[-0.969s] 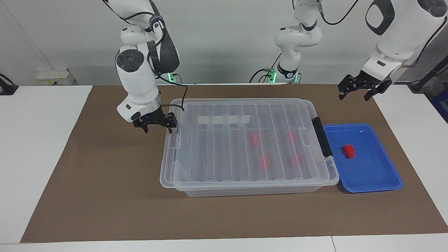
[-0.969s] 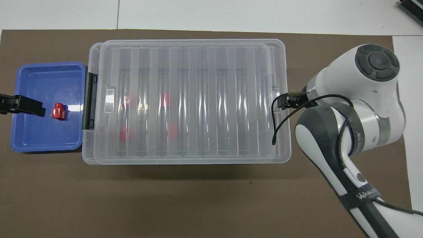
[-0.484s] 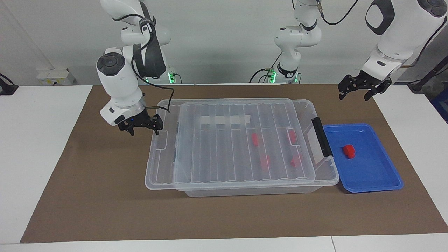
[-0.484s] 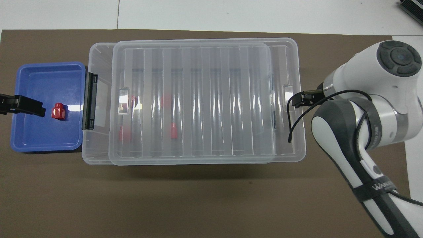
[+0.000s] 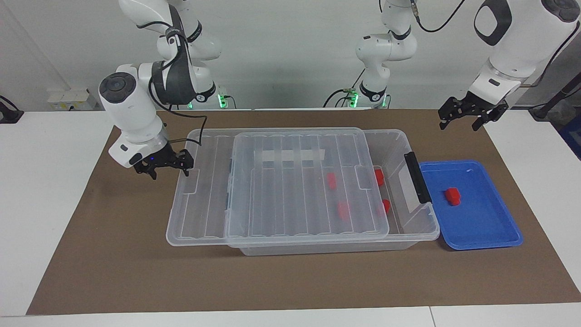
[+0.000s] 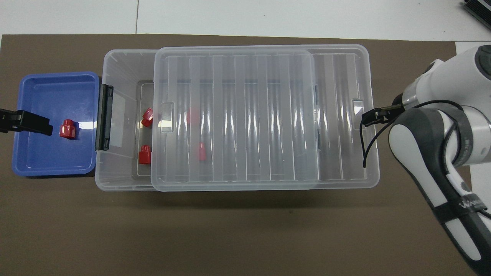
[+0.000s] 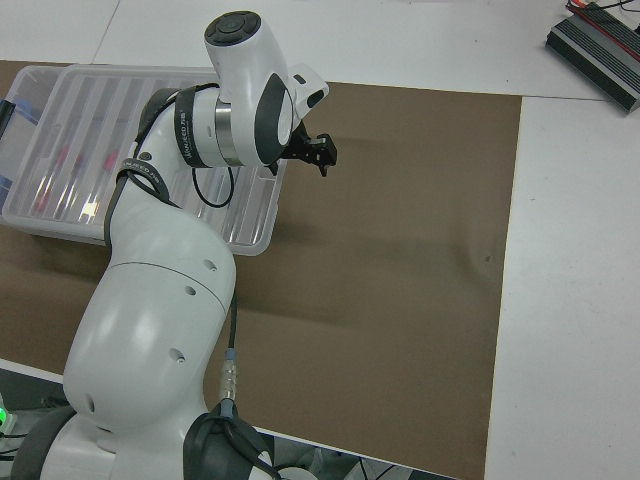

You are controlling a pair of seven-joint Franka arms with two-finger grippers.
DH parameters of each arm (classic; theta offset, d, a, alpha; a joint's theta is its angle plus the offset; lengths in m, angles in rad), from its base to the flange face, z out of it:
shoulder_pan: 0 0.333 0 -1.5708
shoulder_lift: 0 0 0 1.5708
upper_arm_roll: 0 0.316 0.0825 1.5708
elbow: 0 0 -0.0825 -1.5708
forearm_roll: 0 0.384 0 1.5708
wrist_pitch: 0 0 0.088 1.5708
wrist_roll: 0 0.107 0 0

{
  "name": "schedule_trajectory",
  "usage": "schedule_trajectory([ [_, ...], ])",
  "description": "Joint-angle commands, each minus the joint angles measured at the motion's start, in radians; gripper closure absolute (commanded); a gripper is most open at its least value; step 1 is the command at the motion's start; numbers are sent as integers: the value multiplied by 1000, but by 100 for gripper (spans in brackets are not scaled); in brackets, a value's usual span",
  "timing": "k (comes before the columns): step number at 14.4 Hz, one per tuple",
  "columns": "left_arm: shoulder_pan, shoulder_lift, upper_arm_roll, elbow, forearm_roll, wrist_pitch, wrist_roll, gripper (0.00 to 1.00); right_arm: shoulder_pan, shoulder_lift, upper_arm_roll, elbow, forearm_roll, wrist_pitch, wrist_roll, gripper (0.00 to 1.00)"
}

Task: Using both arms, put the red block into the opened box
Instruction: 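Slide the clear lid away from the blue tray with the right gripper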

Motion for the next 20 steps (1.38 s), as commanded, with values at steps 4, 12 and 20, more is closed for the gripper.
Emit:
schedule_trajectory([
  [4,-2,-18,1,-16,18,0,-13,0,-80,-27,8,-36,-15,14,-170,0],
  [12,-2,-18,1,-16,18,0,-13,0,-128,-25,6,-36,-15,14,-275,0],
  [20,-2,-18,1,-16,18,0,-13,0,-143,-25,8,-34,-17,11,-298,0],
])
